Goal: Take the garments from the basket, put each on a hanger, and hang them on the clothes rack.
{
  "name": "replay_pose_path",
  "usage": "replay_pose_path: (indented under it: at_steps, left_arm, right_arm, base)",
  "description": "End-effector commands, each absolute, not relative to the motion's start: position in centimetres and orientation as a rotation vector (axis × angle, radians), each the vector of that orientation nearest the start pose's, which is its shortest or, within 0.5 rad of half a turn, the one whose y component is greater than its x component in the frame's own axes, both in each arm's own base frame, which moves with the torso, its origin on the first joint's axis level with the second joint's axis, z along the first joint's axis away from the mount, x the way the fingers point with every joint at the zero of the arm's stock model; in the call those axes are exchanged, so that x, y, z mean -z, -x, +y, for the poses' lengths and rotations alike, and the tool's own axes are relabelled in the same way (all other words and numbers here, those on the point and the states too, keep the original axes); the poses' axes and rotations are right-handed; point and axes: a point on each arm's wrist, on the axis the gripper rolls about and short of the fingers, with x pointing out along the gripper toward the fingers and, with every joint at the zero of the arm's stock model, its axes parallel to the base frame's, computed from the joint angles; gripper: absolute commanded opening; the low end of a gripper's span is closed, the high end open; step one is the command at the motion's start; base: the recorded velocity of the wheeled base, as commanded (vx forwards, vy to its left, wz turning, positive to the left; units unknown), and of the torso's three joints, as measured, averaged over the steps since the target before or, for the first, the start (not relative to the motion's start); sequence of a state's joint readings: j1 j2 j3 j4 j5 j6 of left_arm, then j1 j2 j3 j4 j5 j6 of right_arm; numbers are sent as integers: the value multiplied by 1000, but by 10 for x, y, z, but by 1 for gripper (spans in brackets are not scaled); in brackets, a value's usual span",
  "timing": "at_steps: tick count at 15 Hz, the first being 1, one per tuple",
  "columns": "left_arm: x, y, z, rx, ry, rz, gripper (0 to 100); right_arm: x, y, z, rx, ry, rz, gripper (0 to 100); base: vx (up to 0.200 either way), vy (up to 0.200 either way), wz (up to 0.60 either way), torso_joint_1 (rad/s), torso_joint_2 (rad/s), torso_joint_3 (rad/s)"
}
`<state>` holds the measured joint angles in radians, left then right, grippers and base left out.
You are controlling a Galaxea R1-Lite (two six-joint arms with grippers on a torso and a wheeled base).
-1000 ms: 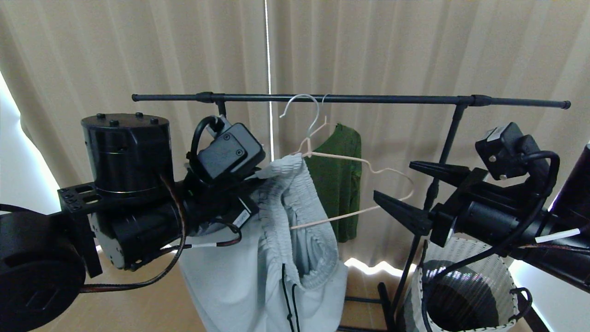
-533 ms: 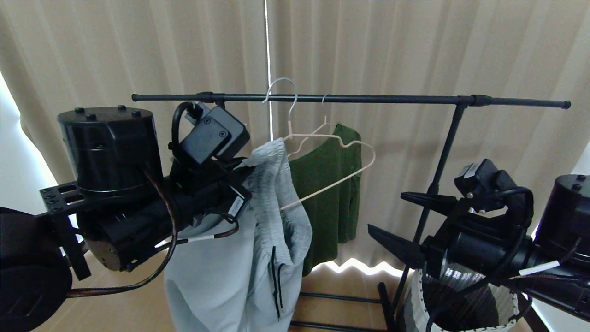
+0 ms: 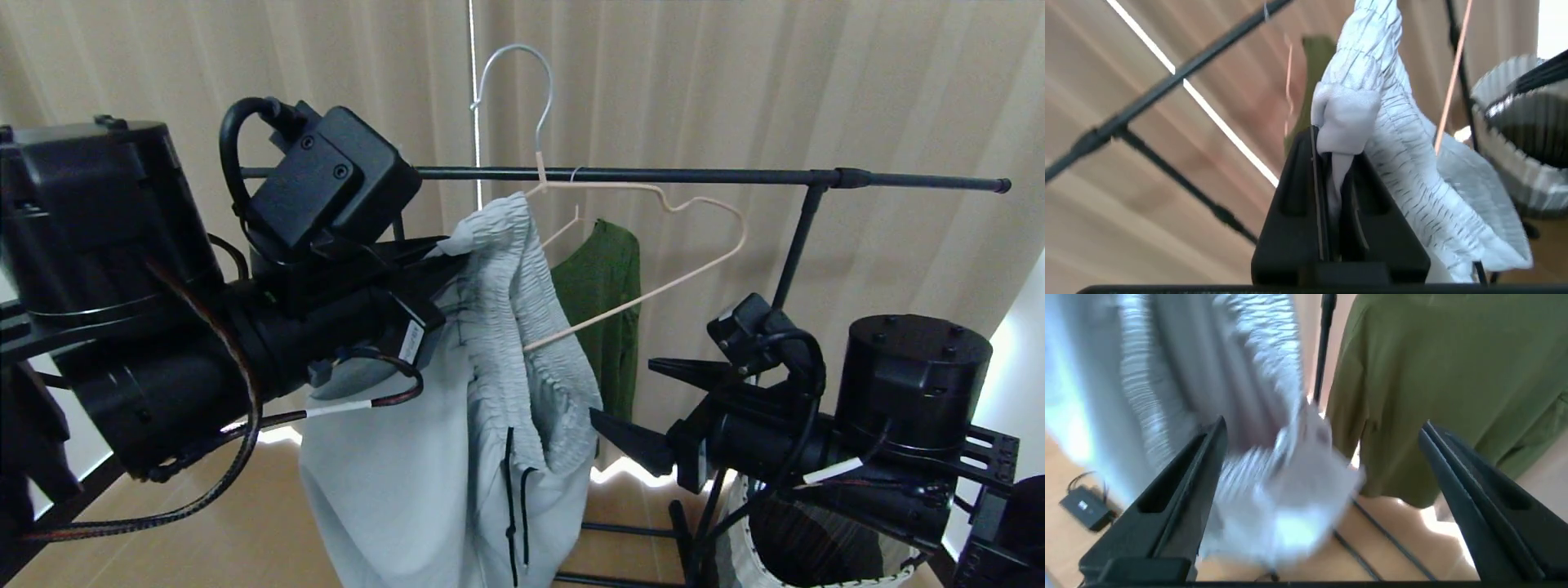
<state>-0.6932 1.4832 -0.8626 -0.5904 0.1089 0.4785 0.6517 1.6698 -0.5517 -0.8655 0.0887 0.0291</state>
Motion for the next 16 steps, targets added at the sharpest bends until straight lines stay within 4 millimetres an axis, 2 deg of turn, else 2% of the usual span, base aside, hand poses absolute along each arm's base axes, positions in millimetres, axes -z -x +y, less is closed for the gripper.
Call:
replay_pose_path:
  at_steps: [1, 4, 5, 7, 10, 14, 16]
  left_arm:
    - [-264, -197, -164, 607, -459, -155, 0]
    - [-267, -195, -163, 615, -449, -175, 0]
    - [-267, -195, -163, 612, -451, -174, 0]
    - [-266, -197, -162, 605, -453, -170, 0]
    - [-262, -204, -155, 570, -471, -153, 0]
    - [-247, -194, -145, 577, -491, -109, 0]
    - [-240, -187, -140, 582, -514, -92, 0]
  right_arm:
    - [-132, -226, 176, -729, 54, 289, 100]
    - [-125, -231, 177, -676, 58, 280, 100]
    - [-126, -231, 176, -671, 57, 278, 0]
    - [-129, -232, 172, -653, 53, 267, 0]
    - [-140, -235, 154, -589, 39, 232, 0]
    - [-162, -265, 113, -423, 11, 156, 0]
    - [-173, -279, 100, -368, 4, 144, 0]
  base:
    - [0, 0, 0, 0, 0, 0]
    - [0, 0, 0, 0, 0, 0]
    - [0, 0, 0, 0, 0, 0]
    - [0, 0, 0, 0, 0, 0]
    - [0, 0, 0, 0, 0, 0]
    - [0, 0, 0, 0, 0, 0]
    - [0, 0, 0, 0, 0, 0]
